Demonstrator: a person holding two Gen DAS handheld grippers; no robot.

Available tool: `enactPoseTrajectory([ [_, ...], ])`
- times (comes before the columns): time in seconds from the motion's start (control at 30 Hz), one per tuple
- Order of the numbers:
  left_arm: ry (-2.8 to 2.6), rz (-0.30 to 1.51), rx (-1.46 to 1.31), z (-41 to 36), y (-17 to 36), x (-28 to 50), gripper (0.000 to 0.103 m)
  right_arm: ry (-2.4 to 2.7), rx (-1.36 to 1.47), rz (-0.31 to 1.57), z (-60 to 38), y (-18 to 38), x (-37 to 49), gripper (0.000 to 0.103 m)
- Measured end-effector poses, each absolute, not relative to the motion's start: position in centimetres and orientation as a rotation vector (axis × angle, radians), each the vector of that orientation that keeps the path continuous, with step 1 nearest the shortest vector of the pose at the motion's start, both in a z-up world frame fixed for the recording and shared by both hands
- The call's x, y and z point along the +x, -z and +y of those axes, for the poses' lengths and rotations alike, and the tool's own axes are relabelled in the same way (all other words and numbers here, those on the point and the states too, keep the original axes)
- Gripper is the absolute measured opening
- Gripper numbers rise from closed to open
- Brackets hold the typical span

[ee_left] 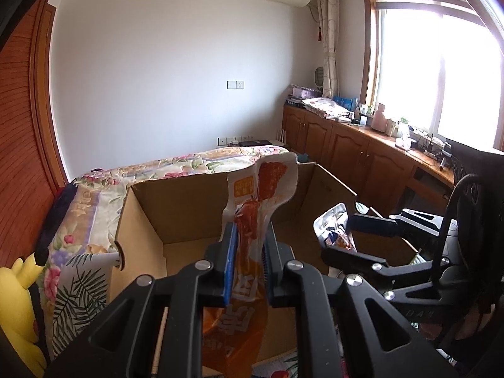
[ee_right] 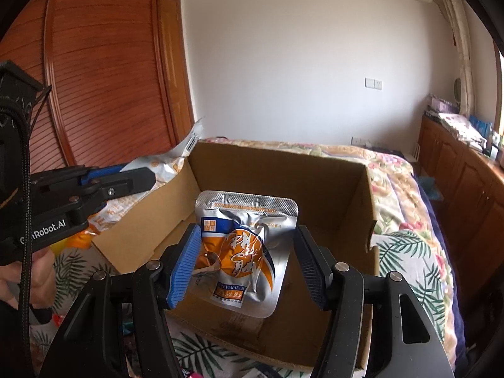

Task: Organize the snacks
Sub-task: 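Carry both packs over the box and open both tools to drop them inside, then move both tools back toward the remaining snacks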

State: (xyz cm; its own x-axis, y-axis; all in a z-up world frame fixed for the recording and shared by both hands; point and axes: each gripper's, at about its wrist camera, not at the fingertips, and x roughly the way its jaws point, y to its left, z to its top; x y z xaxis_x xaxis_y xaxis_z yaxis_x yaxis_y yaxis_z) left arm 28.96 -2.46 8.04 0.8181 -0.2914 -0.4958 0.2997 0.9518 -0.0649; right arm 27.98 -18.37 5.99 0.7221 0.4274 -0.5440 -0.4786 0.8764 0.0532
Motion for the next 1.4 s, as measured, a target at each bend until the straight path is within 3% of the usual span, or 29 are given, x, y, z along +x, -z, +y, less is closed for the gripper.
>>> enactPoseTrajectory([
  [0.8,0.269,0.561,0.031,-2.7,-6.3,28.9,0.018,-0.469,-0.100,0.647,-17.6,-4.3,29.7,0.062],
  [1.0,0.260,0.551,0.025,-2.0,-6.7,27.6,0.037,-0.472,-0.107,0.639,-17.6,-4.7,29.2,0.064],
  [1.33,0.257,0.540,0.024,-1.2,-7.7,24.2,0.045,-0.458,-0.091,0.612,-18.3,-6.3,27.3,0.072],
  [1.4,0.249,0.536,0.030,-1.0,-7.7,23.3,0.050,-0.460,-0.080,0.609,-18.8,-6.5,26.5,0.072],
])
